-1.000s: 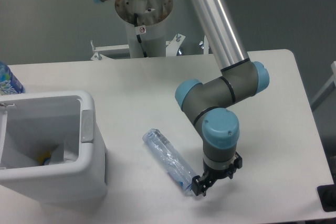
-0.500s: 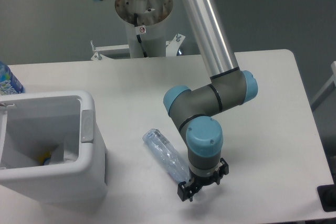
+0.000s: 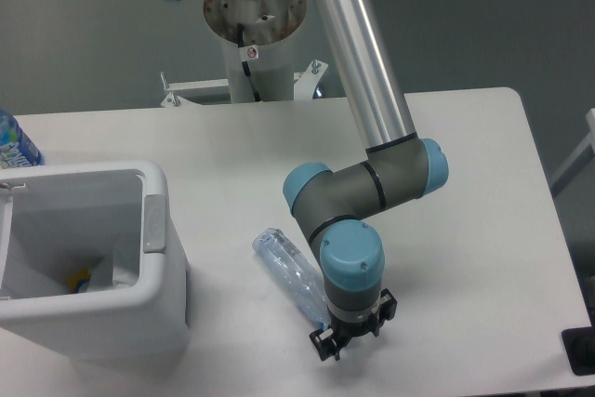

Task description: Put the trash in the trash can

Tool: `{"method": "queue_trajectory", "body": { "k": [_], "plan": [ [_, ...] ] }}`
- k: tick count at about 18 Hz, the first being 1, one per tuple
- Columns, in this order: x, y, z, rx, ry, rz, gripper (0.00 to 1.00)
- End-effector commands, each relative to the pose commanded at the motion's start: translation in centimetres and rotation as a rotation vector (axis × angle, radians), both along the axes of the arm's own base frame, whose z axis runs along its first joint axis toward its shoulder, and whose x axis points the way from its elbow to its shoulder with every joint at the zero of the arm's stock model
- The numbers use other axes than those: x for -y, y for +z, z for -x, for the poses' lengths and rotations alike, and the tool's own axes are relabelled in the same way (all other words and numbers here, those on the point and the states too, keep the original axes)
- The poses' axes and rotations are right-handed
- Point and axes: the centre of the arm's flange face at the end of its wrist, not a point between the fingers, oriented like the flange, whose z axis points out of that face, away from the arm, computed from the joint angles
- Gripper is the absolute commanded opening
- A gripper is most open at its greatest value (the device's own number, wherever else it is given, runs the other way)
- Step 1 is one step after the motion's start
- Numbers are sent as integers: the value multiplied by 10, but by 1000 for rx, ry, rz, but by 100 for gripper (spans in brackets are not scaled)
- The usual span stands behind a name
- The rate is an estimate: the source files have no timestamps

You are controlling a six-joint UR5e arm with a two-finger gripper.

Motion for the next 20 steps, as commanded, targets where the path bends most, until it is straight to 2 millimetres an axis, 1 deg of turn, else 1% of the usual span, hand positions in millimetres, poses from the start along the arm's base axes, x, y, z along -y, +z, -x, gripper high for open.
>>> {"method": "queue_trajectory", "body": {
  "k": [1,6,7,13,15,18,20],
  "plan": [
    [0,-1,0,0,0,2,44],
    [1,2,-1,-1,-1,1,43],
    [1,2,-1,-1,-1,1,40],
    [2,6,-3,-4,-9,0,39],
    [2,11,-3,-8,-11,-5,36],
    [2,10,-4,-8,-13,-2,36],
    [2,13,-3,-11,-13,-6,36]
  ]
}}
